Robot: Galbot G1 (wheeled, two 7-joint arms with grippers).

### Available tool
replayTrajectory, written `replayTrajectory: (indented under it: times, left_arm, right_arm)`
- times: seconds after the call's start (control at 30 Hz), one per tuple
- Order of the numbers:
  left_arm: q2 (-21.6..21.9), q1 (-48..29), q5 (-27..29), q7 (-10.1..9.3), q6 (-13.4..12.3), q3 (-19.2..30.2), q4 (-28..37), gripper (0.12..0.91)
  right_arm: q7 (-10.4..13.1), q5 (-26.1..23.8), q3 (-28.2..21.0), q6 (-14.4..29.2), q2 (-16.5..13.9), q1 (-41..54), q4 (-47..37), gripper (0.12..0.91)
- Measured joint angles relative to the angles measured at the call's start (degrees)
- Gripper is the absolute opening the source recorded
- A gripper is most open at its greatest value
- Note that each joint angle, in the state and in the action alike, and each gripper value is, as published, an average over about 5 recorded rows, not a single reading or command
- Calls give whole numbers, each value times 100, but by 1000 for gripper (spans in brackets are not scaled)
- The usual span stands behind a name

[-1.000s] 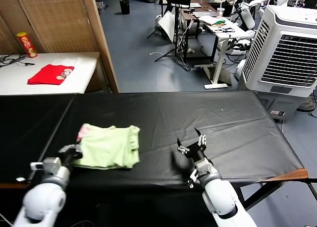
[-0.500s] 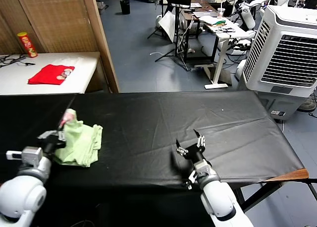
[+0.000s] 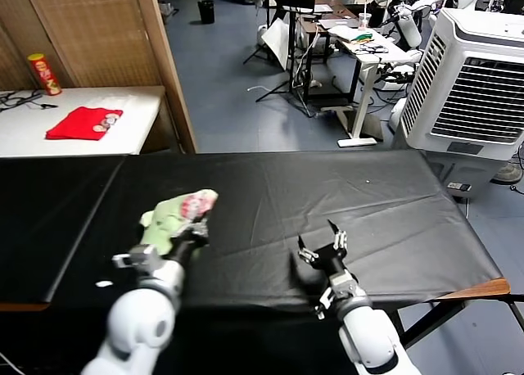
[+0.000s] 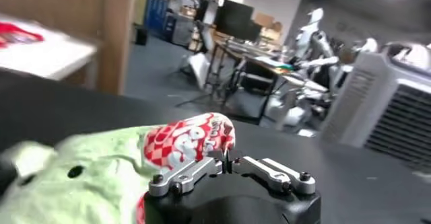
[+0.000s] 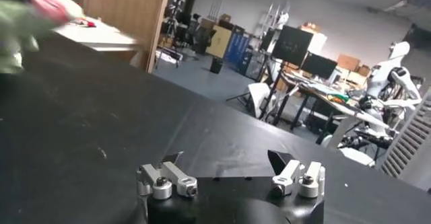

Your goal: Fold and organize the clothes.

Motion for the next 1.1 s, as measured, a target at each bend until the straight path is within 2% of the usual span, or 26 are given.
replayTrajectory:
  times: [0.07,0.13,0.37,0.43,0.5,0.67,0.83,0.93,1.1]
  left_arm:
    - [-262,-11,362,138,-138,214,175,163]
    - [-446,-3,687,307,-263,400,325,223]
    - [-625,53,1099,832,-510,705,472,601]
    - [-601,86,1127,912,-547,703,439,706]
    - [-559,126,1153,951,-583,675,392,768]
    - [-418,259,1164,969,-652,530,239,797]
    - [-232,423,1138,957,-685,295,83,798]
    - [-144,518,1116,951,-703,160,-8,798]
    - [-35,674,1081,948,-734,-31,-149,798]
  right_arm:
    - [-43,195,29,-22,-49,-21,61,798]
    - [-106,409,45,-80,-107,-27,124,798]
    - [-319,1384,-67,-638,-258,88,236,798]
    - [-298,1762,-153,-850,-237,169,194,798]
    - [-247,2166,-259,-1050,-190,277,112,798]
    - [-125,2985,-538,-1380,-13,614,-207,798]
    - [-69,3367,-721,-1494,132,876,-539,770]
    - [-79,3446,-780,-1485,205,977,-718,651]
    - [-142,3474,-836,-1427,312,1118,-976,400]
